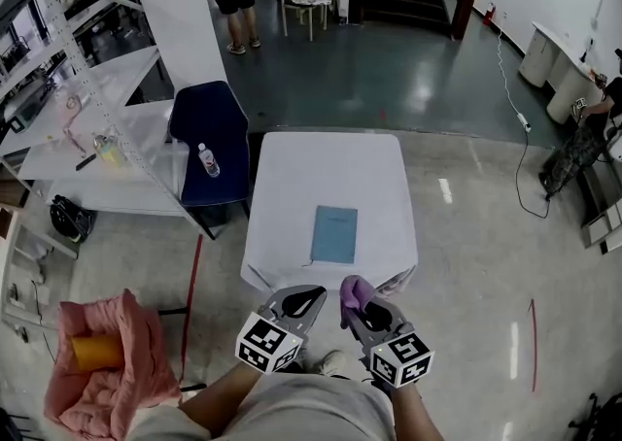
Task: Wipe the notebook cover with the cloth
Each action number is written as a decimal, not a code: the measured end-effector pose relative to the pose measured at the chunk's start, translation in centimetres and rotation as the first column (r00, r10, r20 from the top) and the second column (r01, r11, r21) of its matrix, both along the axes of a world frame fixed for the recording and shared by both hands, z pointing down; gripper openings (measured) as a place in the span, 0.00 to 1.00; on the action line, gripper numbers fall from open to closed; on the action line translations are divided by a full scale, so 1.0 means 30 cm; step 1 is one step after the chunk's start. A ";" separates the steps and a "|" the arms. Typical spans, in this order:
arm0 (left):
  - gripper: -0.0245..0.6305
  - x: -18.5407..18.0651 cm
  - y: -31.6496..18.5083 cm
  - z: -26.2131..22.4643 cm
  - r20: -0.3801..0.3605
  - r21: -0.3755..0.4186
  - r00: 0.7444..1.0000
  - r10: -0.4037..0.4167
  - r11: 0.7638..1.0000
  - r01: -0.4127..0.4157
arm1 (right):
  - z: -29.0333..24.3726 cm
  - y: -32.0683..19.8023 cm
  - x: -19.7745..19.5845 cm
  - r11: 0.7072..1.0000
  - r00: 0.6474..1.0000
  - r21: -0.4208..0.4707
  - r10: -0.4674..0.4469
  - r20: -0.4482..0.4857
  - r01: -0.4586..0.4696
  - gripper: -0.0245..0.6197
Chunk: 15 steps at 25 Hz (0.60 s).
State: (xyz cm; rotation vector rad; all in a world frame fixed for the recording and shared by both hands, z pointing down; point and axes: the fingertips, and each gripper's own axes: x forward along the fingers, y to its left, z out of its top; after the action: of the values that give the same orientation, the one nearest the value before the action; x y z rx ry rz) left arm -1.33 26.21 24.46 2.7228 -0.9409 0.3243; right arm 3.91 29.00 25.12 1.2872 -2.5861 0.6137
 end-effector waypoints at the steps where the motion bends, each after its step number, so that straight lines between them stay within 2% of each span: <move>1: 0.04 0.005 0.005 0.000 0.001 0.000 1.000 -0.001 1.000 0.001 | 0.001 0.005 0.005 1.000 1.000 0.000 -0.002 0.001 0.002 0.20; 15: 0.04 0.069 0.100 0.006 0.017 0.004 0.999 -0.029 1.000 0.029 | -0.001 0.082 0.070 0.999 0.999 0.007 -0.054 0.005 0.054 0.20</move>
State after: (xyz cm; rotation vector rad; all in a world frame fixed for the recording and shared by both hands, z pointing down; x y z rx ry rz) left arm 0.75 29.22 24.64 2.7117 -0.9851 0.3410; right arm 6.02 31.45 25.09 1.2147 -2.6195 0.5997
